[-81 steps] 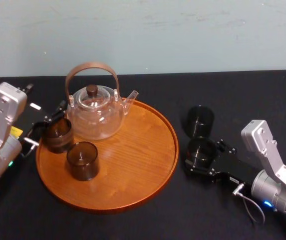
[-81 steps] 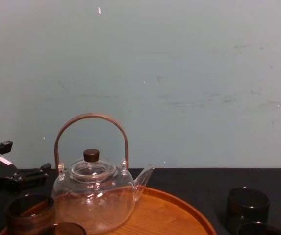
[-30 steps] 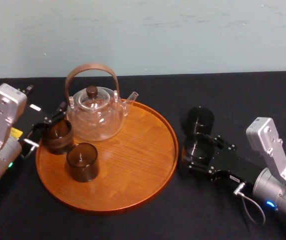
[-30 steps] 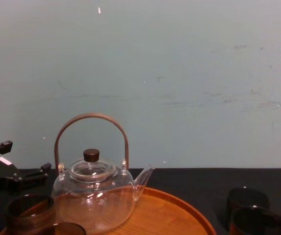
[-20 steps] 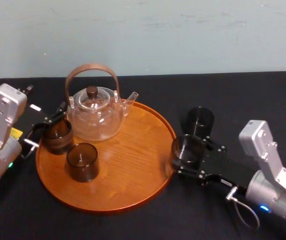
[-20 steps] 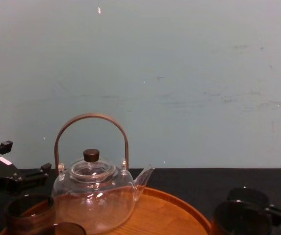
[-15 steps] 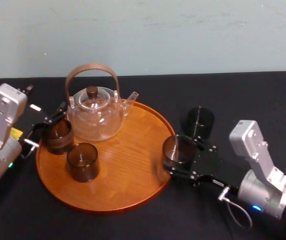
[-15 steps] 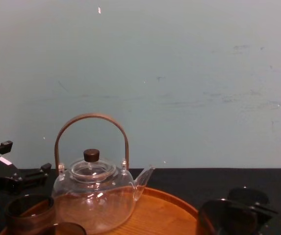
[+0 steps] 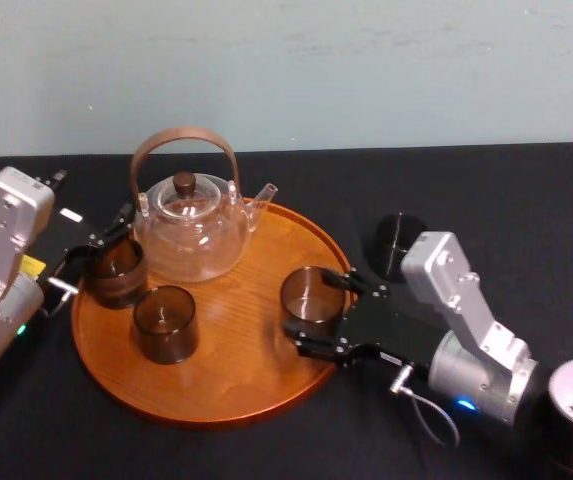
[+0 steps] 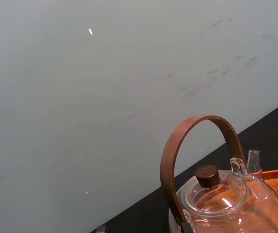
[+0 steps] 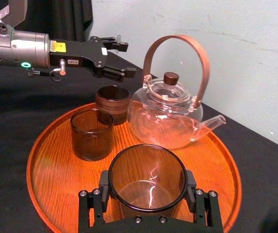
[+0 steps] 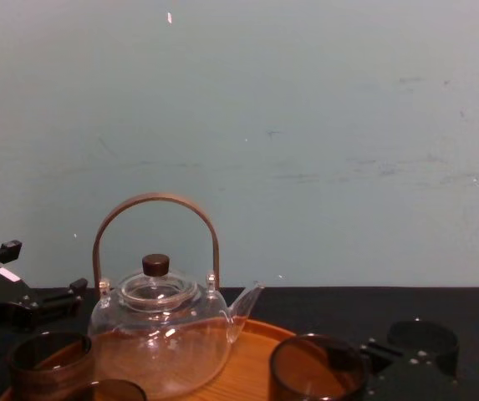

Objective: Pick up the glass from the table and place it on the tray.

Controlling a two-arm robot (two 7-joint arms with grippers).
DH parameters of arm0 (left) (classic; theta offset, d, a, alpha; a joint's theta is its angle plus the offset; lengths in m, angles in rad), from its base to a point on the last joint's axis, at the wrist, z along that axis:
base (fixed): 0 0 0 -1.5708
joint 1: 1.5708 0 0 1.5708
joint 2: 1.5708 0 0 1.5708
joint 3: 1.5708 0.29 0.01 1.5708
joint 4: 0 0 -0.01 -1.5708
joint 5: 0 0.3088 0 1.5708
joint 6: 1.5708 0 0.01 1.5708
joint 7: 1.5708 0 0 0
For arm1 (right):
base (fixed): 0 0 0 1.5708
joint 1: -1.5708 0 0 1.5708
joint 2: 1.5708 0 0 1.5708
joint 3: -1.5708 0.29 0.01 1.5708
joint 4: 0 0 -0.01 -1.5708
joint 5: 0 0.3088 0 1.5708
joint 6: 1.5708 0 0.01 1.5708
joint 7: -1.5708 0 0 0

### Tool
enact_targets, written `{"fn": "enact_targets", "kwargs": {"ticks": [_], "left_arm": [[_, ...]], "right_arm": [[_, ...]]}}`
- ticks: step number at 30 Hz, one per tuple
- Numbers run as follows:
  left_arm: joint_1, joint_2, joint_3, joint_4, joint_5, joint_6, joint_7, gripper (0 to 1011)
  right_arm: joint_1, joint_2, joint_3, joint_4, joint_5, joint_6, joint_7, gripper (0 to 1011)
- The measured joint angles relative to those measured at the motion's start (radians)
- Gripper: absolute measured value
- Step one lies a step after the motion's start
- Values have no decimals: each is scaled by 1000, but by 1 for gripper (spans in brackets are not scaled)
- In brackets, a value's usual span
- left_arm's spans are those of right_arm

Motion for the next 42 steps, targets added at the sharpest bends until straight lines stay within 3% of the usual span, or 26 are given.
{"fn": "enact_targets", "kwargs": {"ticks": [18,42], "left_arm": [[0,0,0,0,0,0,0,1001],[0,0,0,0,0,0,0,1001]], "right_arm": [[65,-68,-64,82,-40,18,-3,908],[76,-84,-81,118,-56,25,0,908]]}}
